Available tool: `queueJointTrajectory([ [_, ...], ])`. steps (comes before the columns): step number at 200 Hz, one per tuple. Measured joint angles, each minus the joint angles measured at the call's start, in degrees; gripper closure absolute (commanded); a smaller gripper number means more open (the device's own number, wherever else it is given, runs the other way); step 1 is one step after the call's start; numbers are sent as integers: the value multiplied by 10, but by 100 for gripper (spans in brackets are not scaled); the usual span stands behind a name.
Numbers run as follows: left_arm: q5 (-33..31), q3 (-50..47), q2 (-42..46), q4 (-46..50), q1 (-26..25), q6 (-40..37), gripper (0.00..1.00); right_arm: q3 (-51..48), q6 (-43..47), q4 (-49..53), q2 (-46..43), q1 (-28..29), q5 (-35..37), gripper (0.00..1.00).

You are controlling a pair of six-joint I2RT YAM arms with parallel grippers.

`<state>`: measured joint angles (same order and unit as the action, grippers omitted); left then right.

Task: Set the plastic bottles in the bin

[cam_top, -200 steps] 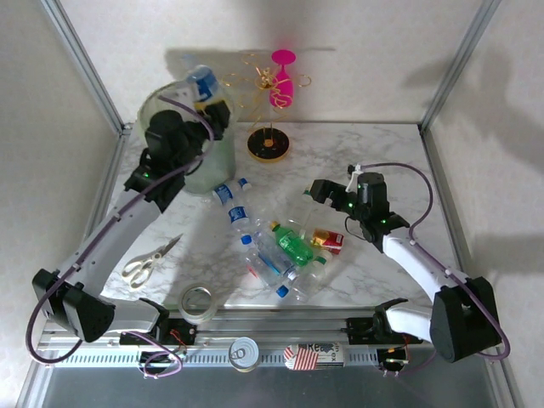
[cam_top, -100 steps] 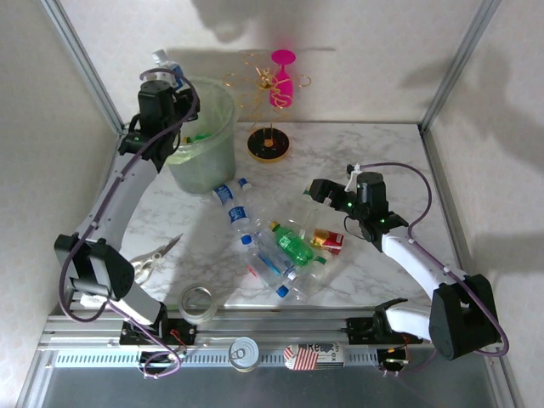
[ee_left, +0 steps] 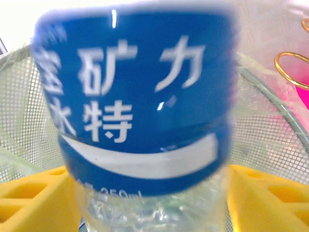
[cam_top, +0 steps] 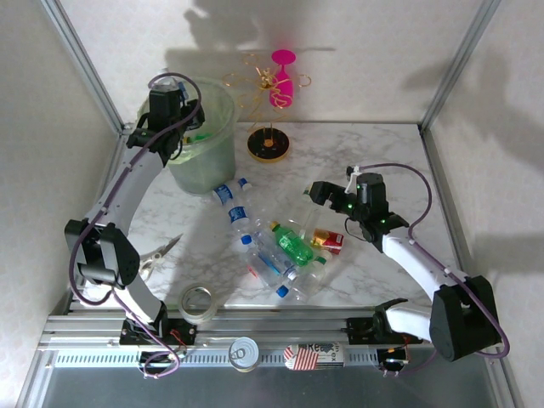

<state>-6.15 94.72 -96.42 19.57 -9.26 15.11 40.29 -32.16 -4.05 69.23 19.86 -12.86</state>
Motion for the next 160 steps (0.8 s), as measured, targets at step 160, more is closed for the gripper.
queueJointTrajectory([
  [160,84,-461,279,-371,-214,101,0,120,-27,31,265,66,33,7],
])
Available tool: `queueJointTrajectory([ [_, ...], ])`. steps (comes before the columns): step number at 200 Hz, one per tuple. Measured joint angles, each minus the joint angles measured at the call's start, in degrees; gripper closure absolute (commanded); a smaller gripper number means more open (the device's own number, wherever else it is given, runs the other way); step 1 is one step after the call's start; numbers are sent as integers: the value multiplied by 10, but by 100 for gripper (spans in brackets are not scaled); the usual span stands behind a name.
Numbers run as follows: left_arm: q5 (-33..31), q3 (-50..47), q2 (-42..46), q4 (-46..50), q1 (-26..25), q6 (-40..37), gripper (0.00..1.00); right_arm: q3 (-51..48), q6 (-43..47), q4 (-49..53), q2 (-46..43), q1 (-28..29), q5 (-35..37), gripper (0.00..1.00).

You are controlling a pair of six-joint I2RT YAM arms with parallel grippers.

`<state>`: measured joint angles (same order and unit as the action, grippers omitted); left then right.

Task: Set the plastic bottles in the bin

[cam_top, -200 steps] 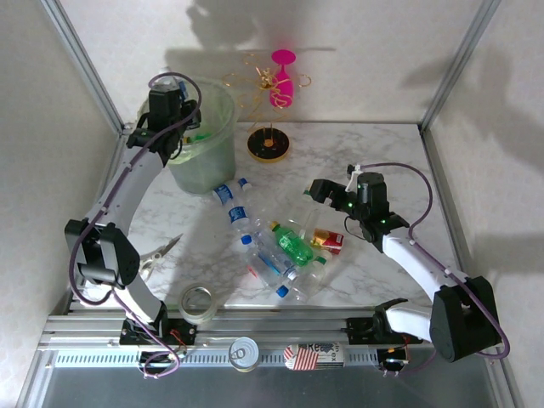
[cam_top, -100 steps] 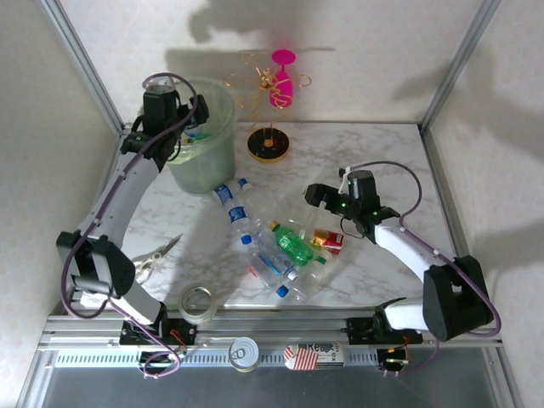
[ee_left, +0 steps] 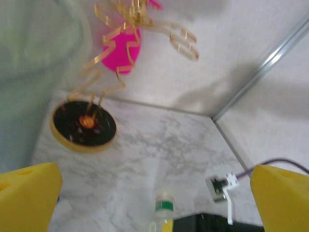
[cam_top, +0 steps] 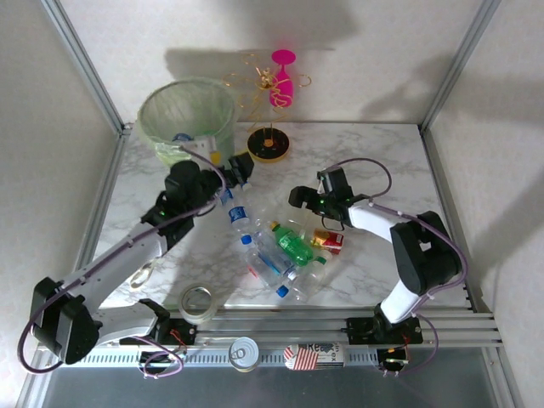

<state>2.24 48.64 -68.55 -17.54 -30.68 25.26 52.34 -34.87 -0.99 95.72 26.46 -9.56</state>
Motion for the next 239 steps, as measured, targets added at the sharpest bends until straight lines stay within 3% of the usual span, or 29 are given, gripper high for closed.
queueJointTrajectory([
  [71,-28,-25,-89,-84,-105,31,0,21,-38,-12,68,13,40,21],
  [147,-35,-13,-121,-103,-108,31,0,0,-54,-58,60,13,39,44],
  [196,-21,-17,-130,-114,-108,44,0,-8,-45,-75,9,1,16,47],
  [239,41,-24,-130,-122,-108,48,0,-5,-35,-97,-48,-18,-50,48],
])
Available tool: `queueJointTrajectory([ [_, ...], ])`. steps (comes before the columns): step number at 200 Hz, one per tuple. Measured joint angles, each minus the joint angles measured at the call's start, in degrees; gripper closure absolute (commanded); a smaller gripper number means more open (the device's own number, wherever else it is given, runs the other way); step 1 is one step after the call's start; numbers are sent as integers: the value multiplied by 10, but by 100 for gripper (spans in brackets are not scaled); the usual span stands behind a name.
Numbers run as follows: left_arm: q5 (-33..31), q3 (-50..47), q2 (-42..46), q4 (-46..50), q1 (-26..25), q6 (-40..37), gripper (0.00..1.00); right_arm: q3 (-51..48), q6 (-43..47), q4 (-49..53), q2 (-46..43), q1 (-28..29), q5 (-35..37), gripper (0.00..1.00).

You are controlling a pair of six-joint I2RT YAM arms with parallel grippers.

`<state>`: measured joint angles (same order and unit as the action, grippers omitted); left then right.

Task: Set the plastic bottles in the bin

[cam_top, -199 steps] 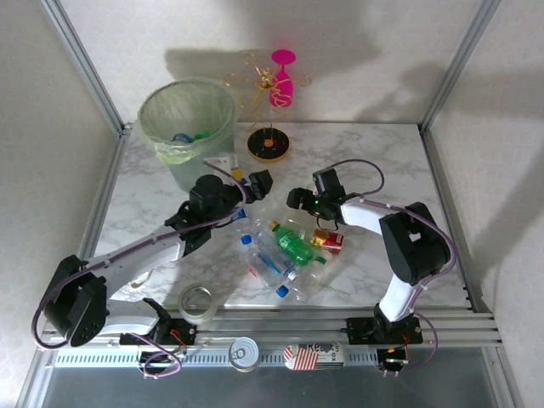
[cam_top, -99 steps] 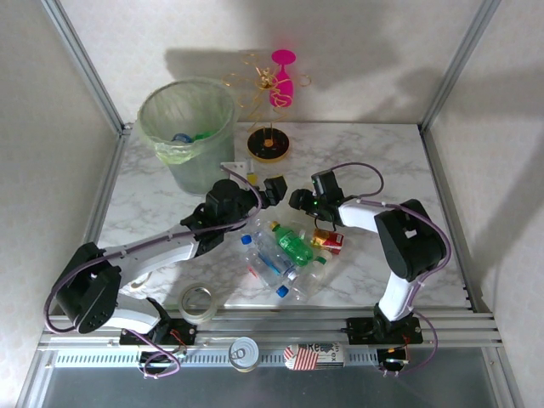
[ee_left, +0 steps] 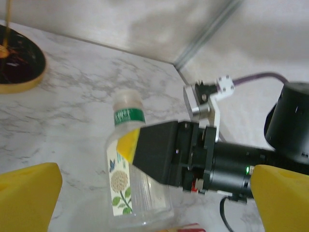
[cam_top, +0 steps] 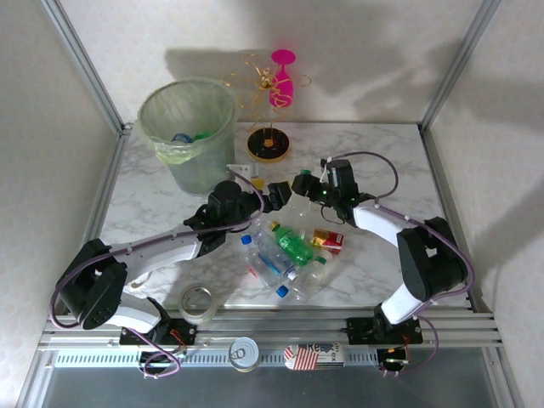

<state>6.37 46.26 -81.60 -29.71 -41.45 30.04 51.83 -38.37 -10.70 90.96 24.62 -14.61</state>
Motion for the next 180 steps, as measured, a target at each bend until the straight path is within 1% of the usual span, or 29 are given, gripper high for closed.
queueJointTrajectory([
  [26,42,-3,-6,-18,0,1,0,9,0,-5,-20,-4,-35,49],
  [62,89,-10,-23,-46,0,13,0,24,0,-10,-43,-4,-65,49],
  [121,124,-16,-59,-89,0,30,0,32,-11,-45,-65,-4,-101,51],
  [148,138,-17,-82,-114,0,48,5,26,-24,-75,-85,-3,-112,51],
  [180,148,-16,-102,-125,0,63,16,9,-30,-101,-113,-2,-112,51],
])
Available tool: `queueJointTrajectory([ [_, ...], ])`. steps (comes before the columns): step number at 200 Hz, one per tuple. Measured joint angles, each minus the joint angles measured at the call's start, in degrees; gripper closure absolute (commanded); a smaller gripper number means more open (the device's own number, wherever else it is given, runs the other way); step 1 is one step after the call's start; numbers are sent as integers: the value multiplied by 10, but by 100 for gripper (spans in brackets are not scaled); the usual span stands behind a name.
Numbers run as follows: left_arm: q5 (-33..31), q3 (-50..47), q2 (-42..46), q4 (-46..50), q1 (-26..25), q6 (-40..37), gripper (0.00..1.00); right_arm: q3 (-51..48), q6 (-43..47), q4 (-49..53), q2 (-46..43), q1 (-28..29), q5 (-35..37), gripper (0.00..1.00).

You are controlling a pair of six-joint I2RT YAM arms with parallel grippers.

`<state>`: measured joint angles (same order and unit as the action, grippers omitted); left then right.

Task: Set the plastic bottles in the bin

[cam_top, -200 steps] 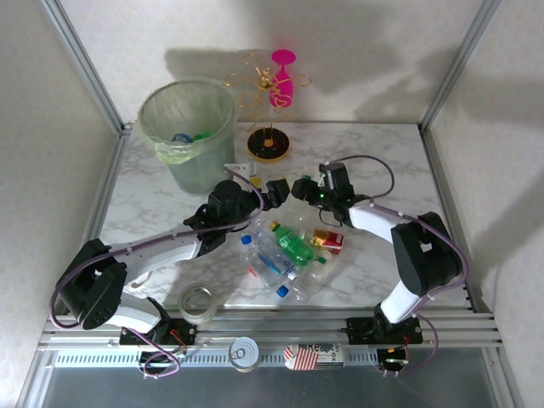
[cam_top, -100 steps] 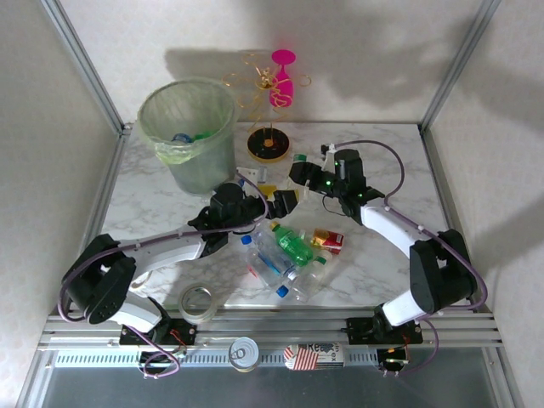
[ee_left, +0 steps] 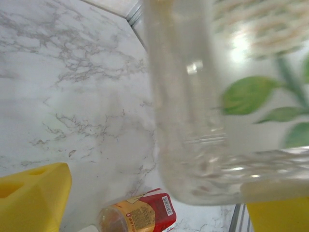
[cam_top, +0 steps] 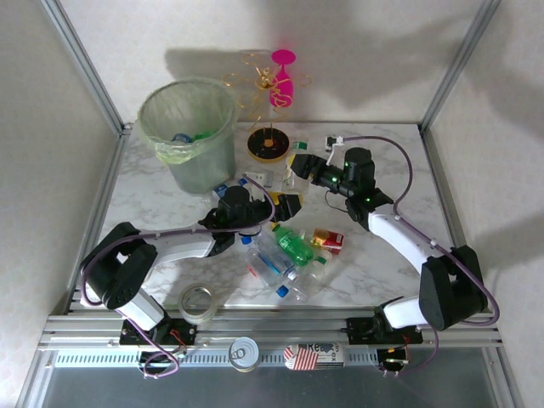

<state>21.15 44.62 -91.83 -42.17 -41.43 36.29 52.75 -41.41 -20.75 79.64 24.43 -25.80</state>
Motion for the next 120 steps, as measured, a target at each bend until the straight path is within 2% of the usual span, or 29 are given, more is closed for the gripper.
queueJointTrajectory([
  [30,3,0,-2,-9,0,6,18,-15,-5,-14,-1,2,0,51],
  [62,7,0,-5,-9,0,12,8,-25,-13,-35,-1,3,0,51],
  [120,15,7,-12,-9,1,15,3,-26,-13,-41,-1,4,7,51],
])
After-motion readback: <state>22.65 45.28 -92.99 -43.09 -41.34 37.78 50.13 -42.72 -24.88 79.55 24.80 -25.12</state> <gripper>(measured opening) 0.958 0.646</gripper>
